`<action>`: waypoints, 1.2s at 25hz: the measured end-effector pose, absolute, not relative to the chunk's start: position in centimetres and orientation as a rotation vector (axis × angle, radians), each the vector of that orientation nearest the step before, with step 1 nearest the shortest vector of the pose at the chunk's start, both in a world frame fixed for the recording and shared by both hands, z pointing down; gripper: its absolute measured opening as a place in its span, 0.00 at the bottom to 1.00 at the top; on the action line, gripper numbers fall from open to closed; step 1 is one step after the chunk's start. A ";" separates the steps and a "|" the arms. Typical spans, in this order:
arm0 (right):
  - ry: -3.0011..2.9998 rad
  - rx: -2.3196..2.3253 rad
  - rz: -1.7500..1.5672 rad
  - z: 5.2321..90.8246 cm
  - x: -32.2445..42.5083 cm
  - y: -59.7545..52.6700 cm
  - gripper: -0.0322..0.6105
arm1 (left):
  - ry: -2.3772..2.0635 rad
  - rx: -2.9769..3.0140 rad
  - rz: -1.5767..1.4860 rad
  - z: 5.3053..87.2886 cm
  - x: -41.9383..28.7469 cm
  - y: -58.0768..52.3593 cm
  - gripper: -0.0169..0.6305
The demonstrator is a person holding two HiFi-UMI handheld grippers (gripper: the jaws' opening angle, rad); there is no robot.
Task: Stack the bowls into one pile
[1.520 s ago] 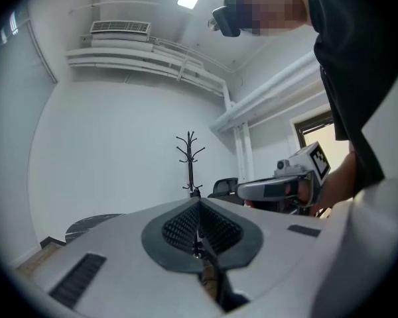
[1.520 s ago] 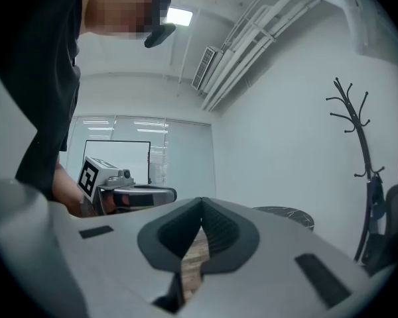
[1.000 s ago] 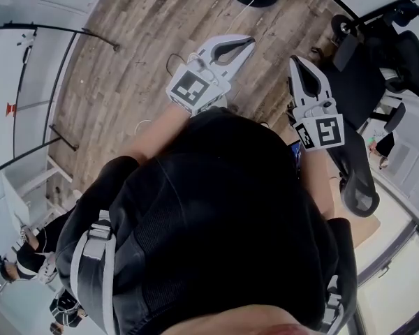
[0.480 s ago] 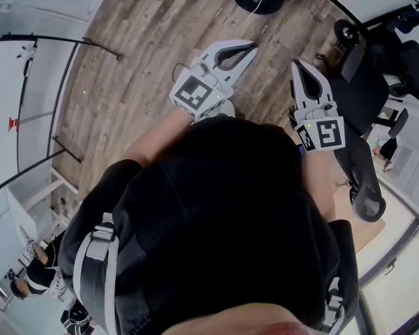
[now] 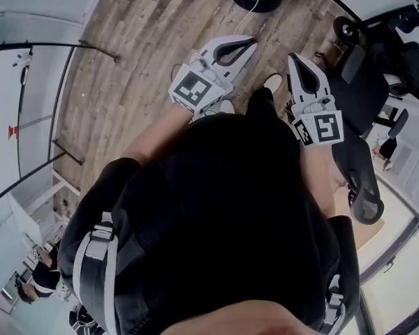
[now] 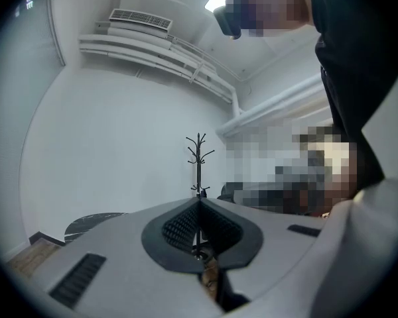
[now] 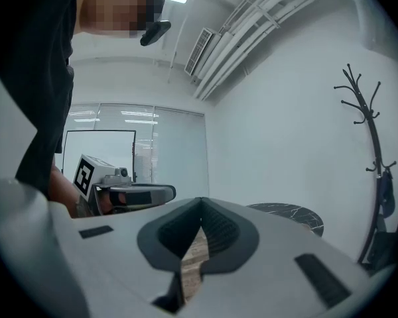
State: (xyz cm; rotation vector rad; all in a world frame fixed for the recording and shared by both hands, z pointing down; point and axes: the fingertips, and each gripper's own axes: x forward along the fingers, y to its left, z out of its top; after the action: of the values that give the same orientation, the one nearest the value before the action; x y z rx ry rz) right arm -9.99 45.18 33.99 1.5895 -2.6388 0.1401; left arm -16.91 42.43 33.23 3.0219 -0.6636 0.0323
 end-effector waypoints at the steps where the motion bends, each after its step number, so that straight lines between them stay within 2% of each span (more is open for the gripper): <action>1: -2.644 1.581 0.140 34.1 -9.7 44.6 0.04 | -0.667 3.025 0.032 33.1 -16.5 42.0 0.03; 11: -2.700 1.504 0.144 34.9 -4.6 36.8 0.04 | -0.760 3.023 0.059 33.2 -11.8 34.7 0.03; 30: -2.786 1.397 0.191 34.8 9.2 24.3 0.04 | -0.864 2.978 0.174 33.0 1.8 23.6 0.03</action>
State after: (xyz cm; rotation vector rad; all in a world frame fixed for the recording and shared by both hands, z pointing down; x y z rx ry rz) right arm 9.22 24.34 34.77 1.3966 -2.7860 0.1913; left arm 1.78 23.56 32.98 2.9782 -0.8642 0.1743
